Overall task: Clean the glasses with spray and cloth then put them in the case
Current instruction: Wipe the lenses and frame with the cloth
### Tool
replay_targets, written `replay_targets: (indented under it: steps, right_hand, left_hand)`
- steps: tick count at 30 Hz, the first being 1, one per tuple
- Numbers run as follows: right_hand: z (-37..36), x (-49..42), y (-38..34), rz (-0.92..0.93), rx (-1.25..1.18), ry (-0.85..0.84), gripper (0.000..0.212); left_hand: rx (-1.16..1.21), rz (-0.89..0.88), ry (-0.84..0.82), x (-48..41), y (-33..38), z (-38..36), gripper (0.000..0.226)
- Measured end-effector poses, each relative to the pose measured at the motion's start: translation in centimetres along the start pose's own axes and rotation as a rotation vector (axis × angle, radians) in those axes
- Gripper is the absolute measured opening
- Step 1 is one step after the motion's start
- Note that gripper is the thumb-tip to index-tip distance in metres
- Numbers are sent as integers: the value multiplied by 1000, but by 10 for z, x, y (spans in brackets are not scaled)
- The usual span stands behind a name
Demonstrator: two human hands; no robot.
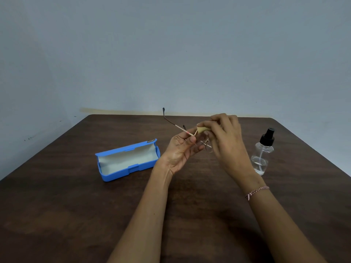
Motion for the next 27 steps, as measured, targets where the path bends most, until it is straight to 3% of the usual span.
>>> replay_targets:
  steps: [3,8,14,20,27]
  right_hand:
    - [-1,0,-2,-1,-25,-3,25]
    - [-6,2,-5,35,-31,-7,28]
    - [-5,4,6,-68,-156,51,21]
    - [-7,5,-7,-18,-246,84,27]
    - [-9,6,5,-131,-244,67,20]
  left_hand:
    - [7,1,5,-1,-1,2,74]
    - [-11,-15,-1,-1,2,4,63]
    - [-25,-42,-13,1,4,2,64]
    - [-12,-38,-25,2,5,2,61]
    - [34,-85,1,2,8,1,60]
Point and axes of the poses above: each hand's wrist, its own x-axis away from the middle knuckle, its own z-axis out of the back of the hand, y = z × x, the point moved 5 cm from there along -x, towards the middle knuckle, and after that the axes turned 2 degrees about x, right-handed, at the moved point
